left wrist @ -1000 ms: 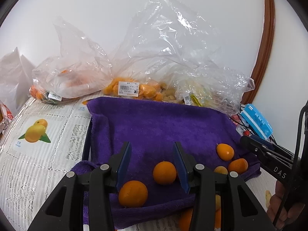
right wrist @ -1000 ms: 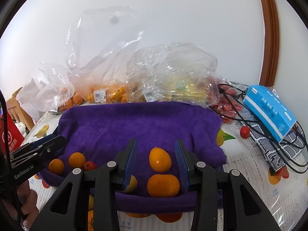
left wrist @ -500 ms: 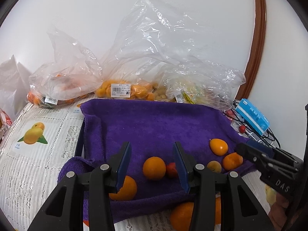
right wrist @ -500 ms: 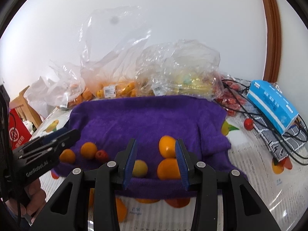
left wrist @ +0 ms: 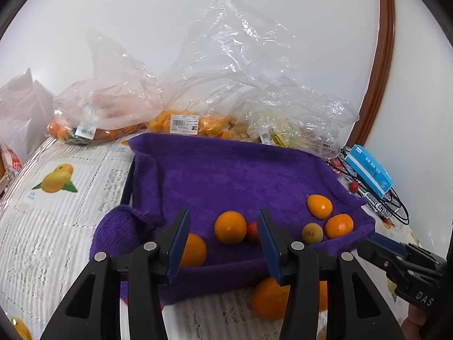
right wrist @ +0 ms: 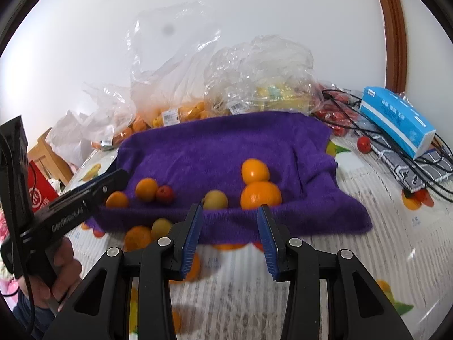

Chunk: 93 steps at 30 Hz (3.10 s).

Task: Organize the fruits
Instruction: 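Withdraw right tool and close it on a large mandarin on the cloth, then close left tool on a large orange while right tool holds its mandarin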

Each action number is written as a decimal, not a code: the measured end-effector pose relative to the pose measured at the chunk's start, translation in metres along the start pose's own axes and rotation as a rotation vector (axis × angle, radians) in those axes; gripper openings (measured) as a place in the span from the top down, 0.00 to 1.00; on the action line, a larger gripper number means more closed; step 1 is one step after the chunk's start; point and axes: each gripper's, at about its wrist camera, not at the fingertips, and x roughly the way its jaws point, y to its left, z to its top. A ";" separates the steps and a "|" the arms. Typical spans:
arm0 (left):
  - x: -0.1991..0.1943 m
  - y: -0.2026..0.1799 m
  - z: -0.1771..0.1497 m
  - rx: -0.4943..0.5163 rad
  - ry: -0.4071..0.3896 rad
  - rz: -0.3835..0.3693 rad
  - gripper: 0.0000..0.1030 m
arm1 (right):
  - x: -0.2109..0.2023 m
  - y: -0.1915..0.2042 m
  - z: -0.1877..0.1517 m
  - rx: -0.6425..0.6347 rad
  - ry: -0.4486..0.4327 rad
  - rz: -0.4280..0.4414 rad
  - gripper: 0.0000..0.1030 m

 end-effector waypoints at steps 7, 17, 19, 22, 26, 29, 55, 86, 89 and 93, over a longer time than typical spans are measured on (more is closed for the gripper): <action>-0.014 0.003 -0.011 0.012 0.002 0.006 0.50 | -0.004 0.007 -0.018 -0.007 0.040 0.041 0.57; -0.030 0.016 -0.020 -0.019 0.010 0.018 0.49 | -0.009 0.026 -0.041 -0.032 0.093 0.118 0.57; -0.032 0.018 -0.020 -0.020 0.008 0.019 0.49 | -0.012 0.029 -0.044 -0.031 0.077 0.094 0.57; -0.037 0.018 -0.022 -0.012 -0.003 0.025 0.49 | -0.011 0.030 -0.044 -0.014 0.101 0.124 0.57; -0.039 0.021 -0.023 -0.014 0.001 0.026 0.49 | -0.014 0.039 -0.050 -0.046 0.114 0.131 0.57; -0.039 0.024 -0.023 -0.023 0.006 0.026 0.49 | -0.015 0.049 -0.059 -0.095 0.132 0.119 0.57; -0.022 -0.027 -0.040 0.179 0.172 -0.155 0.44 | -0.040 -0.016 -0.061 -0.041 0.028 -0.100 0.65; -0.019 -0.019 -0.045 0.066 0.183 -0.124 0.60 | -0.036 -0.033 -0.063 0.050 0.046 -0.103 0.65; -0.026 -0.018 -0.044 0.057 0.156 -0.131 0.60 | -0.040 -0.033 -0.063 0.055 0.026 -0.102 0.65; -0.036 -0.013 -0.044 0.037 0.109 -0.131 0.60 | -0.042 -0.033 -0.062 0.059 0.014 -0.112 0.65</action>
